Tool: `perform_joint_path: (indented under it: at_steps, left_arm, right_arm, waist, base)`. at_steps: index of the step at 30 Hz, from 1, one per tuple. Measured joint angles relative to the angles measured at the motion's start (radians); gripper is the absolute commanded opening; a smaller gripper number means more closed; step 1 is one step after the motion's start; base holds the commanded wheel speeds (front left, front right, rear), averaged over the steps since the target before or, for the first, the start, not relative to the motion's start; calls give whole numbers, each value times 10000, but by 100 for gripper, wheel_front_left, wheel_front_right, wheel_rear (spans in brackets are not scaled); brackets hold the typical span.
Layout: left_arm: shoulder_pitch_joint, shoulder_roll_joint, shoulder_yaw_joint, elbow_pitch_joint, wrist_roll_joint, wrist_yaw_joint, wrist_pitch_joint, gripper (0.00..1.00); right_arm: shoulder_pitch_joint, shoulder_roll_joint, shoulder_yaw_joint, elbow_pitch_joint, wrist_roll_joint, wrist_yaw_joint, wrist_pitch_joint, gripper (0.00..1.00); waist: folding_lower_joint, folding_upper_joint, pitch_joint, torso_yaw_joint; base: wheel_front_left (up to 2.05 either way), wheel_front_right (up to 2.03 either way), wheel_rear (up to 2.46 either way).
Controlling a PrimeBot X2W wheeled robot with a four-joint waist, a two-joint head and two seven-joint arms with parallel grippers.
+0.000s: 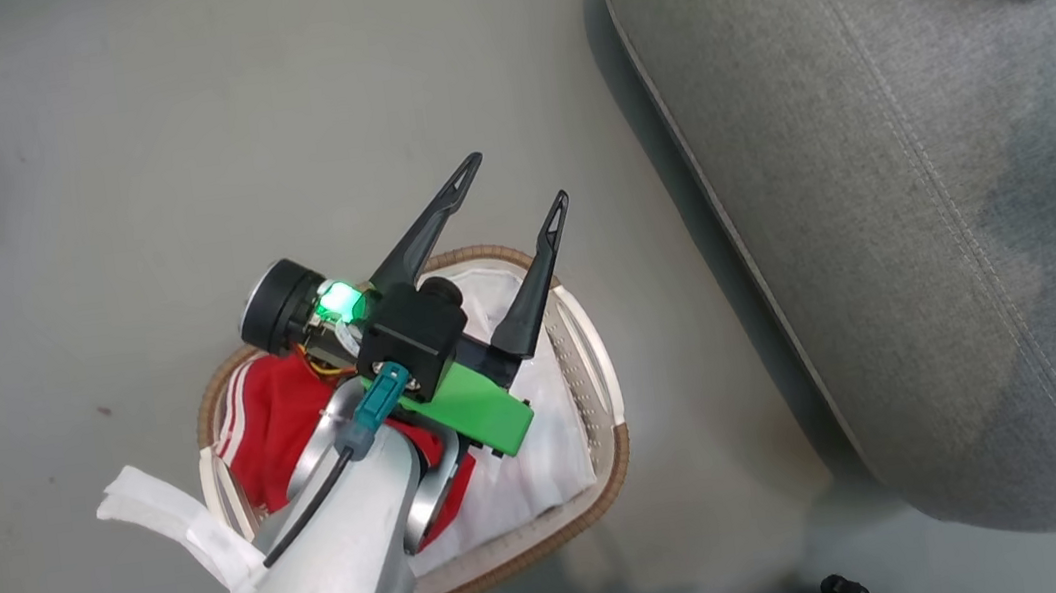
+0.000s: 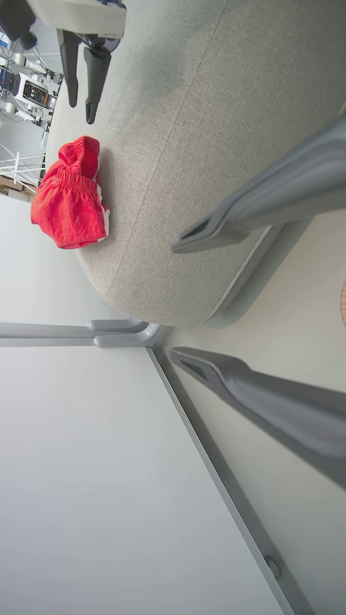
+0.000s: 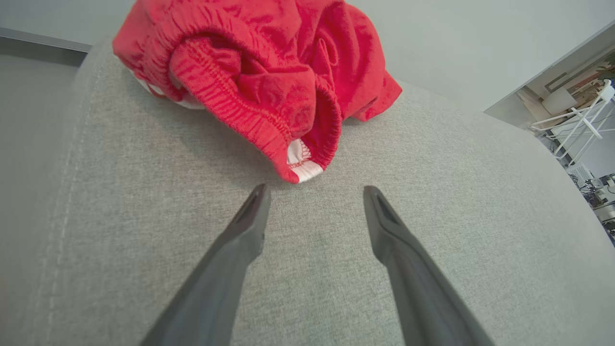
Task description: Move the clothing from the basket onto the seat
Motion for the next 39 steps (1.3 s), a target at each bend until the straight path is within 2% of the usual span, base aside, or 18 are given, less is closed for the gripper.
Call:
perform_joint_path:
  at_steps: [9,12,19,27,33,39]
  left_arm:
    - [739,-255,372,265,-280,-10,-2,100]
    - [1034,-341,662,378,-376,-10,0,100]
    - [2083,-443,1534,606,-685,136,-2,100]
    - [3414,-466,3143,462,-890,414,0,100]
    - [4153,-466,4119,295,-788,487,-2,100]
    - [4776,-468,4606,153,-880,489,-2,100]
  right_arm:
    - [1278,8,38,-769,242,0,0,100]
    - [1439,88,-280,-1248,303,0,0,100]
    - [2308,1078,-383,-2431,316,0,0,100]
    - [3081,2349,-44,-3078,571,0,0,100]
    - [4040,2830,132,-3423,926,0,0,100]
    - [4928,3007,159,-3862,1187,0,0,100]
  waist:
    - [-1,0,-1176,241]
    - [-1,0,-1631,415]
    - [-1,0,-2763,1021]
    - [-1,0,-3913,1942]
    - [-2,0,-4560,2646]
    - [-2,0,-5095,3131]
  base:
    - [0,0,0]
    - [0,0,0]
    - [0,0,0]
    - [0,0,0]
    - [0,0,0]
    - [0,0,0]
